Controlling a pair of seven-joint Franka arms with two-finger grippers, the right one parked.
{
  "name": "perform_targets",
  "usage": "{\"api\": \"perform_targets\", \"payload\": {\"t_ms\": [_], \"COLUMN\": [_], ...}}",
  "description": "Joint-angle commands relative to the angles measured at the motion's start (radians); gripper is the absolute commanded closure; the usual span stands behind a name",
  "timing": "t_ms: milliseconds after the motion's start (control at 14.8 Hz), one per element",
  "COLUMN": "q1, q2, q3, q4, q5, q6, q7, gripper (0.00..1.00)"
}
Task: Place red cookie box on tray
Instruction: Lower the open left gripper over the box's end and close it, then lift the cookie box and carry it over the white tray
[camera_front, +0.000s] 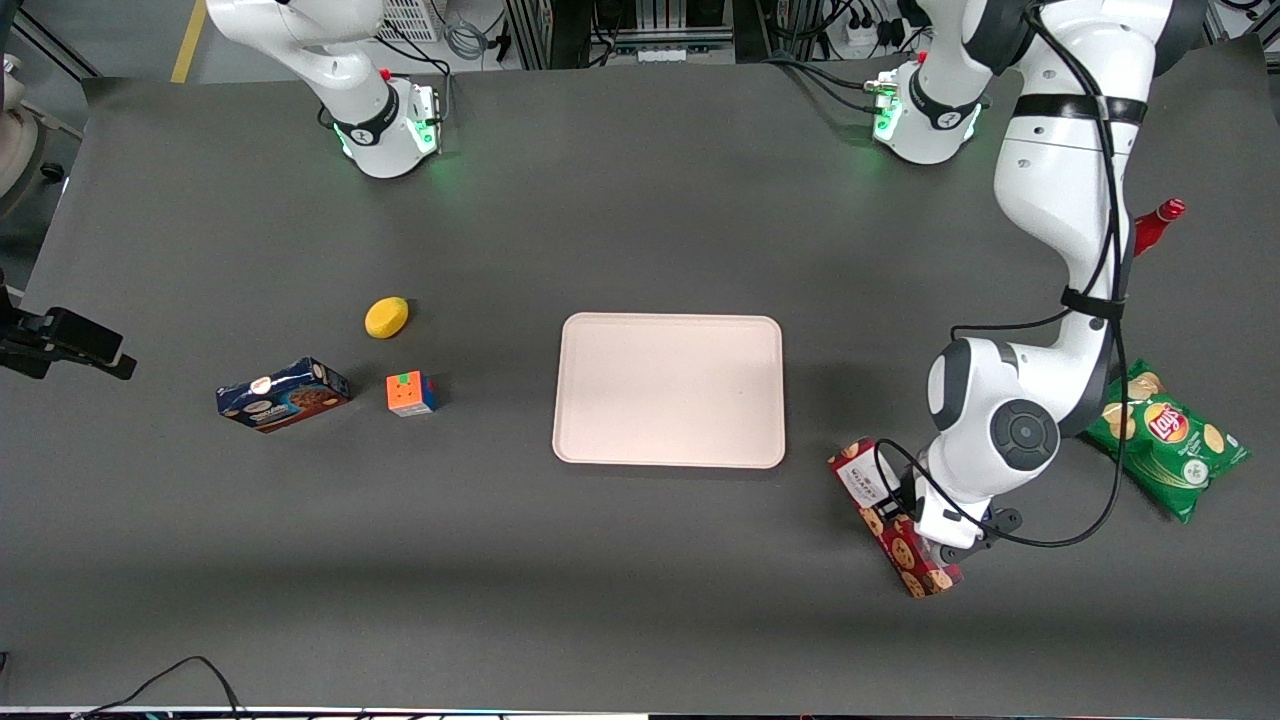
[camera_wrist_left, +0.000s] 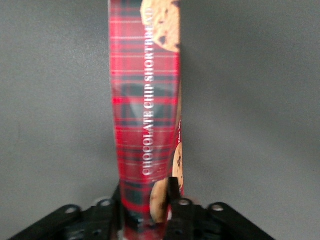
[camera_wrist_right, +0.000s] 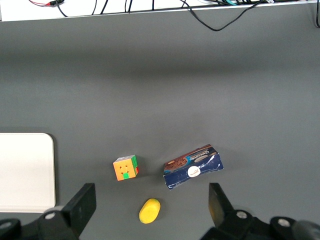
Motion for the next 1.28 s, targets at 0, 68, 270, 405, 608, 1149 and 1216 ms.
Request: {"api": "perform_targets", "payload": {"t_ms": [0, 68, 270, 405, 608, 1149, 1216], "q1": [-0.028, -0.028, -0.065, -0.105, -0.183, -0.294, -0.294], "q2": [-0.009, -0.033, -0.104, -0.163, -0.257, -0.469, -0.473], "q3": [0.031, 0.032, 0.032, 0.032, 0.032, -0.052, -0.075], "q4": [0.024, 0.016, 0.018, 0.010, -0.047, -0.450, -0.493], "q5": [0.001, -0.005, 0.005, 0.009, 0.012, 0.082, 0.085], "q6": [-0.022, -0.038, -0.190, -0.270, -0.305, -0.051, -0.008], "q7": [0.077, 0.120, 0.228, 0.265, 0.262, 0.175, 0.132], "gripper": [1.00, 1.00, 1.00, 1.00, 1.00, 1.00, 1.00]}}
